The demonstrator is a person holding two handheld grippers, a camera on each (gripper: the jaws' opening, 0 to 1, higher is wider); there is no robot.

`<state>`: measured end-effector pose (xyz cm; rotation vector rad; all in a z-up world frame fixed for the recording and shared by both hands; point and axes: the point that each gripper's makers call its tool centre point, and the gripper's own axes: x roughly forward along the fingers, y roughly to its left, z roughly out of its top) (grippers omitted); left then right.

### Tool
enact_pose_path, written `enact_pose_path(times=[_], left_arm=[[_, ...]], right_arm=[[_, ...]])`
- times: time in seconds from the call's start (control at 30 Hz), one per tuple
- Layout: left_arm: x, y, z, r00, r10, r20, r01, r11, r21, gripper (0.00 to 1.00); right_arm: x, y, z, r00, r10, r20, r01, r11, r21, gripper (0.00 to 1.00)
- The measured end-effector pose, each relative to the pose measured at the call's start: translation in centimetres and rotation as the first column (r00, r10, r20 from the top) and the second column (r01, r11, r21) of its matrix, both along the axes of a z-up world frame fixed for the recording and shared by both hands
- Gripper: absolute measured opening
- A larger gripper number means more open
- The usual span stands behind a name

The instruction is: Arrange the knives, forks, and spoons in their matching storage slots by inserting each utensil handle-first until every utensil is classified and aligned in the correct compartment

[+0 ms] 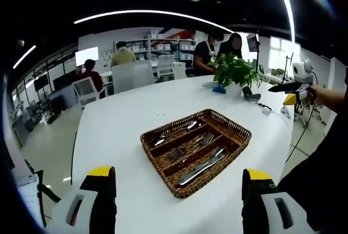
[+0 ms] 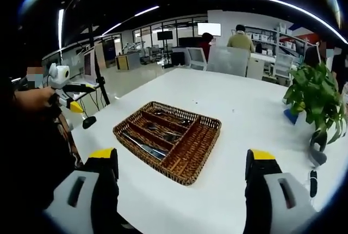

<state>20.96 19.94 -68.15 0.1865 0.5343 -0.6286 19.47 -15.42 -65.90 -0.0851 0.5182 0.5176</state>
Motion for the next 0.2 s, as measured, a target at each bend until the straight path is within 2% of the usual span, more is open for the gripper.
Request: enact_pose_path(times=[0.2], left_arm=[[0.09,0.02,0.59,1.000,0.004,0.012,-0.005,1.000,0.005,1.00]], right_arm=[[0.14,0.08,0.18,1.000,0.008,0.008,-0.008,1.000,-0.008,0.99]])
